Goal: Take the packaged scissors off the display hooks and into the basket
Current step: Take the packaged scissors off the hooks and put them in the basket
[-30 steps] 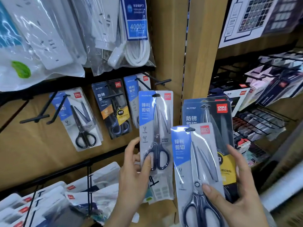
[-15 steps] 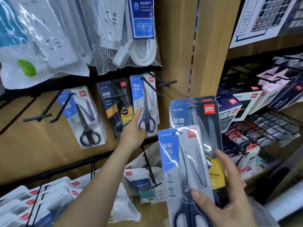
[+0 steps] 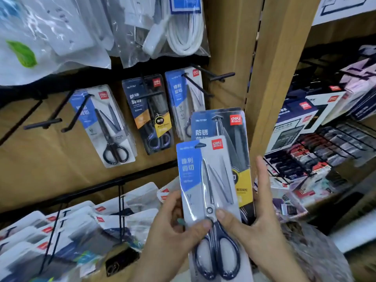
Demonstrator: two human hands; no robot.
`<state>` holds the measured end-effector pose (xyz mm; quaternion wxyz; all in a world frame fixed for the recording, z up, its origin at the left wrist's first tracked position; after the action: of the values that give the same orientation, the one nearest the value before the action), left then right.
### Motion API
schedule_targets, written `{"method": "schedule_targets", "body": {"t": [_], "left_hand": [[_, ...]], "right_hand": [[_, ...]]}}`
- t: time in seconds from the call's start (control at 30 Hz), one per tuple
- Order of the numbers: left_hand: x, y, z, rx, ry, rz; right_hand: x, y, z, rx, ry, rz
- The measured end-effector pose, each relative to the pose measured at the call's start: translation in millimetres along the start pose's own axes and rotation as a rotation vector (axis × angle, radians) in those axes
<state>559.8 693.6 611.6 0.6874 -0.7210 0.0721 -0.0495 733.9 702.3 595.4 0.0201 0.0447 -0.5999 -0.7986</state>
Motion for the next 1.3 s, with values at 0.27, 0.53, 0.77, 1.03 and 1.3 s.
{"method": "schedule_targets", "body": {"t": [0.27, 0.53, 0.77, 1.03, 1.3], "left_hand": [[-19, 3, 6, -0.022, -0.226, -0.053], [-42, 0, 3, 0.012, -0.327, -0.121], [-64, -1, 7, 0.128, -0.367, -0.006], [-37, -10, 55, 0.328, -0.135, 0.291], [-9, -18, 86, 0.421, -0.129, 0.255]], "right_hand": [[25, -8, 20, 0.185, -0.009, 0.139], [32, -31, 22, 0.292, -0.013, 0.131], [21, -36, 18, 0.230, -0.020, 0.025], [-13, -15, -1, 0.021, -0.292, -0.304], [-36, -7, -21, -0.063, -0.466, -0.385]]}}
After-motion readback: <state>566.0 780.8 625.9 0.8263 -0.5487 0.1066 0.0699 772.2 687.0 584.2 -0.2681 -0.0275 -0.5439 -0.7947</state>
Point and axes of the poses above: each hand's wrist, its own z-axis towards the middle knuckle, its own x-axis out of the palm, y = z × x, the point moved 1 cm from there along z, towards the middle knuckle, and after that the axes turned 6 degrees about y, right-handed, at the moved point
